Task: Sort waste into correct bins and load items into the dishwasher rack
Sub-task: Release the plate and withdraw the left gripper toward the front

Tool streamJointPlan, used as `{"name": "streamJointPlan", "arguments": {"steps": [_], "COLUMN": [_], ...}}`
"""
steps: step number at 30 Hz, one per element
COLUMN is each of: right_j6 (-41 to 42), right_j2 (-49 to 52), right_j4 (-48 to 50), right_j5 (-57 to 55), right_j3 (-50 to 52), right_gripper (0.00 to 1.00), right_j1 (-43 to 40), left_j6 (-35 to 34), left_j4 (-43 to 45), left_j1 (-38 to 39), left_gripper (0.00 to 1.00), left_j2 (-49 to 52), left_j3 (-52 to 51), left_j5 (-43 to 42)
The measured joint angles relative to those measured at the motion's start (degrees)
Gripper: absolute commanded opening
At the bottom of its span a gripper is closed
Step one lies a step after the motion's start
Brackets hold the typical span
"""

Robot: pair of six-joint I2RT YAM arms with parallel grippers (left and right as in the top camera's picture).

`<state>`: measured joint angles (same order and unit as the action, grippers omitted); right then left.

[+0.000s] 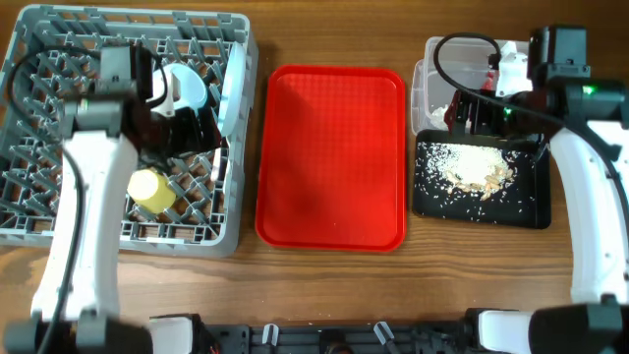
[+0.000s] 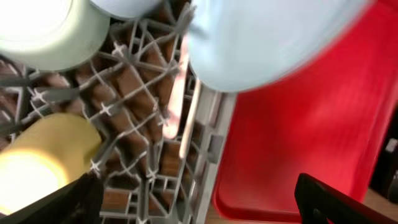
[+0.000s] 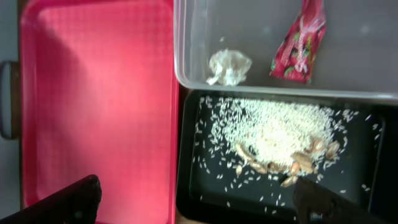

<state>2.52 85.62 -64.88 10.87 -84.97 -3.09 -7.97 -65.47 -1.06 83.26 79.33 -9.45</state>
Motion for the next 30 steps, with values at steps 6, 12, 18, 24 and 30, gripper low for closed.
{"name": "streamJointPlan", "arguments": {"steps": [6, 12, 18, 24, 30], "right_j6": [0.44, 0.42, 0.42, 0.42, 0.42], "right_j2": [-15.28, -32.33, -40.35, -40.96, -38.95], "right_j4": [8.74, 13.22, 10.95, 10.71, 10.71], "right_j5": [-0.48, -0.50, -0.87, -0.87, -0.87], "right_j3": [10.80, 21.75, 23.78, 23.87, 23.87], "right_gripper": [1.00, 1.00, 1.00, 1.00, 1.00], "right_j1": [0.00, 0.00, 0.00, 0.00, 0.00], "left_j6": [1.97, 3.17, 3.37, 3.41, 3.41], "left_j4": [10.73, 14.03, 13.86, 13.22, 12.13], "left_j1": [0.44, 0.44, 0.44, 0.44, 0.44], "left_gripper": [1.00, 1.00, 1.00, 1.00, 1.00], "left_j2": [-20.35, -42.36, -55.89, -60.87, -60.94], "left_j3": [-13.46, -25.44, -27.06, -27.06, -27.21], "left_j5": [-0.20, -0.24, -0.24, -0.24, -0.24]}}
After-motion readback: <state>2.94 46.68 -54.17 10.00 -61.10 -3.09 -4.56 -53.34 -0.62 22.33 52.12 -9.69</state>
